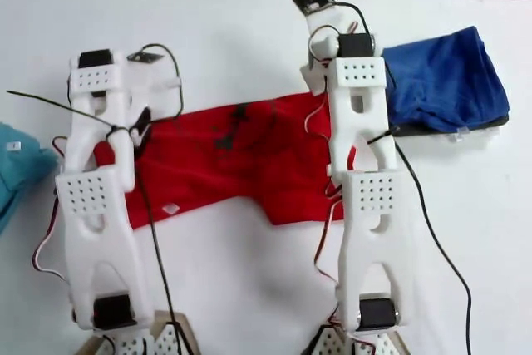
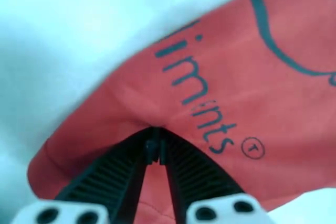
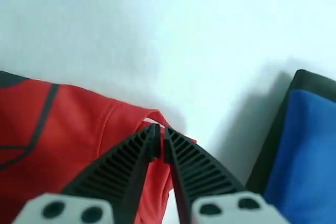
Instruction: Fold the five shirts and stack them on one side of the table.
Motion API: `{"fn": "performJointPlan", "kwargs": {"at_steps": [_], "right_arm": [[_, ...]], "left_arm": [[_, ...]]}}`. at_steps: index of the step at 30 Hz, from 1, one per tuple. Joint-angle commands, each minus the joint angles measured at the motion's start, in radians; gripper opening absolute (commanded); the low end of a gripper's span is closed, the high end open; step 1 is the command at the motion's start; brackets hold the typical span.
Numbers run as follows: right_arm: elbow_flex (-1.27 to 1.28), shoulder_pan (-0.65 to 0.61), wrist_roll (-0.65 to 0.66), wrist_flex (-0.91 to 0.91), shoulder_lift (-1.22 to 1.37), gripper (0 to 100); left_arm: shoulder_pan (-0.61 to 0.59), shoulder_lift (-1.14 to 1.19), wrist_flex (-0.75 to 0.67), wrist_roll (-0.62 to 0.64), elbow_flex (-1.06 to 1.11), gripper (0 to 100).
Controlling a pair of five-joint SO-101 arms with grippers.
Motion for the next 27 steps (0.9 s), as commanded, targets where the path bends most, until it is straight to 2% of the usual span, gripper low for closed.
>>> {"fn": "performJointPlan", "kwargs": {"at_steps": [1,5,7,22,25,27], "right_arm": [[-0.015,-0.015,-0.008,0.09,-0.025,3.8],[-0.005,-0.036,-0.009,0.151,-0.013,15.5],[-0.009,-0.039,-0.009,0.137,-0.004,17.2],[-0.015,-0.053,-0.009,0.081,0.101,12.6],[-0.015,-0.041,-0.009,0.024,0.091,2.2],[-0.015,-0.03,-0.009,0.001,0.082,2.9]], "left_arm": [[-0.04,0.02,-0.003,-0.002,-0.008,3],[-0.04,0.02,-0.003,-0.002,-0.008,3],[-0.04,0.02,-0.003,-0.002,-0.008,3],[-0.04,0.02,-0.005,0.0,-0.008,3],[-0.04,0.02,-0.005,0.0,-0.008,3],[-0.04,0.02,-0.005,0.0,-0.008,3]]}}
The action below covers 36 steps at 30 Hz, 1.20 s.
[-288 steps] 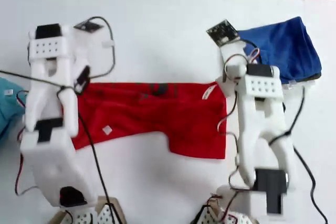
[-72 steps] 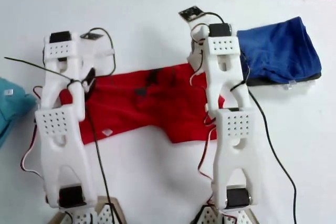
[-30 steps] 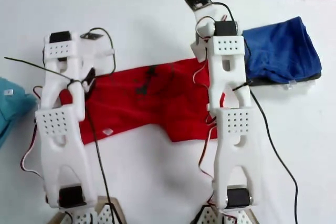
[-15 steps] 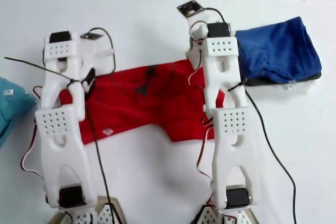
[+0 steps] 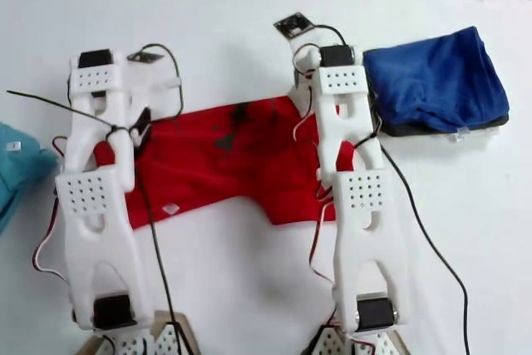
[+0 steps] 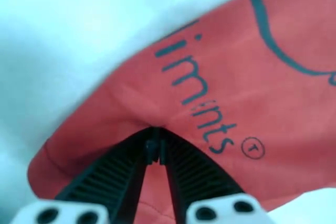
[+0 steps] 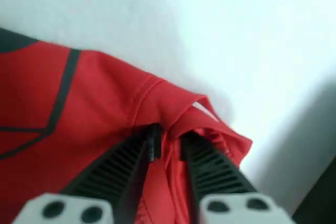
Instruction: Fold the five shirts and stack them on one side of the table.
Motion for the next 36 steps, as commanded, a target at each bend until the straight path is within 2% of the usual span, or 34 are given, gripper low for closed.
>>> {"fn": "performJointPlan", "kwargs": {"at_steps": [1,17,23,26,30,36], "right_arm": [[-0.017,0.021,-0.009,-0.047,-0.035,2.2],[-0.017,0.099,0.0,-0.087,-0.091,1.9],[-0.023,0.073,-0.012,-0.054,-0.101,2.1],[-0.046,0.041,-0.098,0.004,-0.122,2.9],[-0.097,0.008,-0.186,0.041,-0.151,12.1],[-0.083,-0.03,-0.198,0.07,-0.13,13.7]], "left_arm": [[-0.04,0.02,-0.005,0.0,-0.008,3],[-0.04,0.02,-0.005,0.0,-0.008,3],[-0.04,0.02,-0.005,0.0,-0.008,3],[-0.04,0.02,-0.005,0.0,-0.008,3],[-0.04,0.02,-0.005,0.0,-0.008,3],[-0.04,0.02,-0.005,0.0,-0.008,3]]}}
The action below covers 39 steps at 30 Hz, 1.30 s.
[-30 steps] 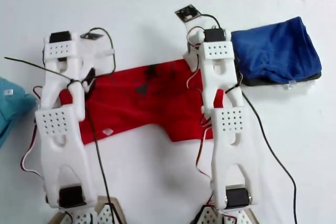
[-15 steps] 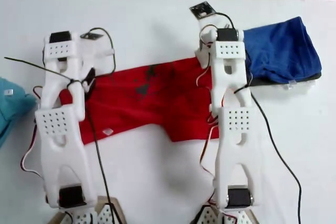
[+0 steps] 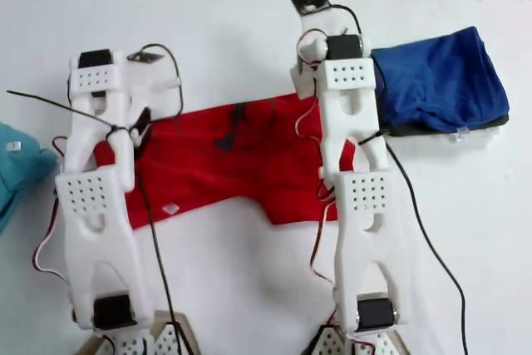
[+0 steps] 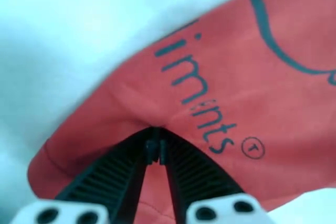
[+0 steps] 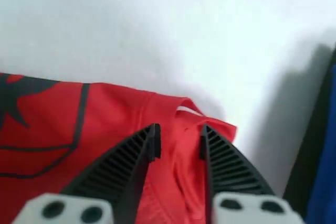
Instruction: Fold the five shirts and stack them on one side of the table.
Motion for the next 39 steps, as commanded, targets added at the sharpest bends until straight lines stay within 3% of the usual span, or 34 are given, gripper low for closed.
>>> {"fn": "performJointPlan", "kwargs": {"at_steps": [1,20,39], "right_arm": [[-0.017,-0.021,-0.012,0.016,-0.042,13.7],[-0.018,-0.012,-0.006,-0.065,0.12,13.9],[-0.051,0.022,-0.005,0.004,0.128,13.7]], "left_arm": [[-0.04,0.02,-0.005,0.0,-0.008,3],[-0.04,0.02,-0.005,0.0,-0.008,3],[-0.04,0.02,-0.005,0.002,-0.008,3]]}}
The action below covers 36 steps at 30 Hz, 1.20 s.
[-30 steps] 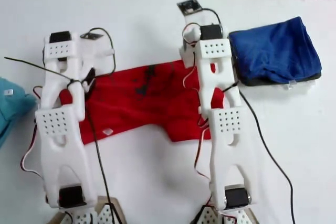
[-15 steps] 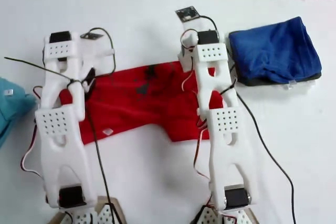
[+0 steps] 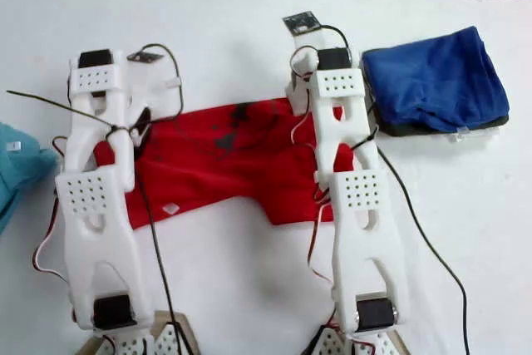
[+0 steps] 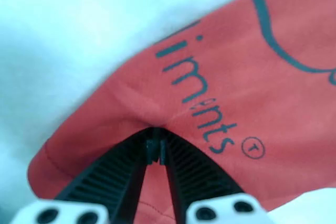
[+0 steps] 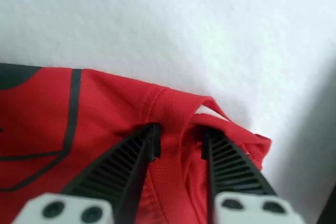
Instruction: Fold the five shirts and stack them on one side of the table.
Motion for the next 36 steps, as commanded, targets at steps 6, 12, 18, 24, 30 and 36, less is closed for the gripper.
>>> {"fn": "performJointPlan", "kwargs": {"at_steps": [6,12,18,24,30,36], "right_arm": [[-0.032,0.019,-0.002,-0.005,-0.019,2.5],[-0.087,0.061,0.0,-0.007,-0.038,1.9],[-0.173,0.073,0.12,0.019,-0.047,1.9],[-0.221,0.068,0.226,-0.018,-0.041,1.9],[-0.218,0.071,0.227,-0.157,-0.035,1.9],[-0.219,0.054,0.227,-0.139,-0.045,2.2]], "left_arm": [[-0.04,0.02,-0.005,0.002,-0.008,3],[-0.04,0.02,-0.005,0.002,-0.008,3],[-0.04,0.02,-0.005,0.002,-0.008,3],[-0.04,0.02,-0.005,0.002,-0.008,3],[-0.04,0.02,-0.005,0.002,-0.008,3],[-0.04,0.02,-0.005,0.002,-0.008,3]]}}
